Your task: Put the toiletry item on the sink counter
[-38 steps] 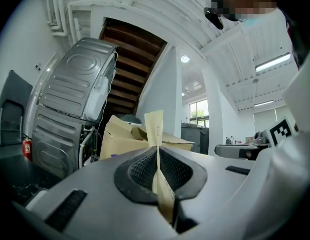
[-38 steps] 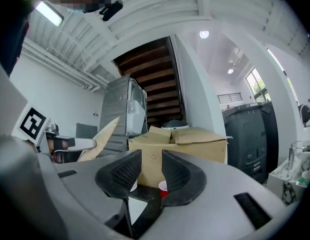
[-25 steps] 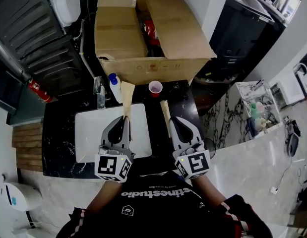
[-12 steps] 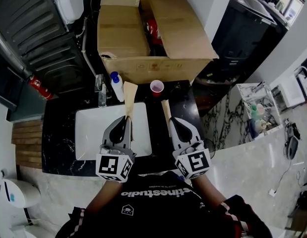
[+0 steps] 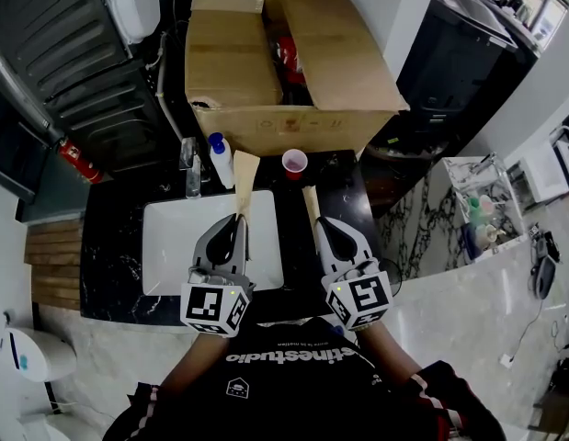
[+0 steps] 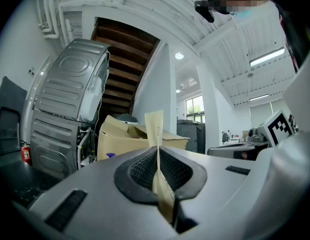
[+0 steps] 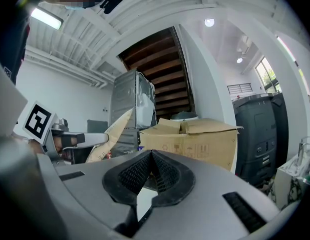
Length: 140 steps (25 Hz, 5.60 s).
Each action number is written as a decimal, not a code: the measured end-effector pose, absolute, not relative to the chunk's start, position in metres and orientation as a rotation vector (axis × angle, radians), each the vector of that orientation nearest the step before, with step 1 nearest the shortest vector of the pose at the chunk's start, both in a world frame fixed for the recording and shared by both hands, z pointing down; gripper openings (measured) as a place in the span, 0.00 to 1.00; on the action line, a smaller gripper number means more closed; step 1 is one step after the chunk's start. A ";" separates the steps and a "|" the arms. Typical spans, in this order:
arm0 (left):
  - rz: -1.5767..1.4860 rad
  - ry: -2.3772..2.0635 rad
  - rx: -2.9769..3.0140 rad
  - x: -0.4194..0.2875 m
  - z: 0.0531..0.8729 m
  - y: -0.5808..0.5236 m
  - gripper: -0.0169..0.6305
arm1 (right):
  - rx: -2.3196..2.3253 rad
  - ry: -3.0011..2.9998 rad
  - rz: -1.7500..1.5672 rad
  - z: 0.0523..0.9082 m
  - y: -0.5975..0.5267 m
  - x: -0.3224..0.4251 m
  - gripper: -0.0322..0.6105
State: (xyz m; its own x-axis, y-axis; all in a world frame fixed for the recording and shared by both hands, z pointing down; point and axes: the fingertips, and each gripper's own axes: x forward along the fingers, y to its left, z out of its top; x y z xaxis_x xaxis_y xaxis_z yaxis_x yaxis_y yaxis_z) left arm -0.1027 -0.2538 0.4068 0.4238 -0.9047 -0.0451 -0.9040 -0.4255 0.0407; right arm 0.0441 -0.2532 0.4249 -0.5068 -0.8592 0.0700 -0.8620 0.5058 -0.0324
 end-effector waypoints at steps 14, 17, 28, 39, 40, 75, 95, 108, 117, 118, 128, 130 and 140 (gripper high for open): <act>0.066 -1.646 2.598 -0.099 0.433 -0.266 0.06 | 1.539 -2.666 0.167 0.436 -0.249 0.045 0.11; 0.143 -1.623 2.563 -0.095 0.449 -0.279 0.06 | 1.549 -2.659 0.178 0.438 -0.248 0.050 0.11; 0.302 -1.461 2.279 -0.055 0.551 -0.319 0.06 | 1.577 -2.626 0.250 0.452 -0.249 0.073 0.11; 0.316 -1.429 1.975 -0.030 0.626 -0.352 0.06 | 1.574 -2.612 0.275 0.457 -0.253 0.093 0.11; 0.323 -1.431 1.948 -0.029 0.631 -0.352 0.06 | 1.577 -2.610 0.277 0.458 -0.253 0.095 0.11; 0.086 -1.459 2.118 -0.050 0.568 -0.335 0.29 | 1.631 -2.647 0.281 0.442 -0.253 0.096 0.11; 0.034 -1.991 2.739 -0.127 0.357 -0.256 0.10 | 1.512 -2.746 0.169 0.418 -0.251 0.046 0.11; -0.049 -1.893 2.717 -0.110 0.363 -0.232 0.05 | 1.482 -2.801 0.054 0.388 -0.245 0.028 0.11; -0.054 -1.772 2.702 -0.096 0.388 -0.237 0.05 | 1.492 -2.797 0.043 0.388 -0.245 0.031 0.11; -0.052 -1.768 2.700 -0.096 0.390 -0.237 0.05 | 1.493 -2.797 0.047 0.389 -0.245 0.031 0.11; -0.055 -1.802 2.644 -0.107 0.392 -0.250 0.05 | 1.509 -2.779 0.051 0.390 -0.247 0.037 0.11; -0.058 -1.802 2.632 -0.109 0.394 -0.253 0.05 | 1.512 -2.776 0.048 0.390 -0.247 0.037 0.11; -0.051 -1.771 2.595 -0.109 0.406 -0.257 0.05 | 1.545 -2.742 0.086 0.397 -0.252 0.045 0.11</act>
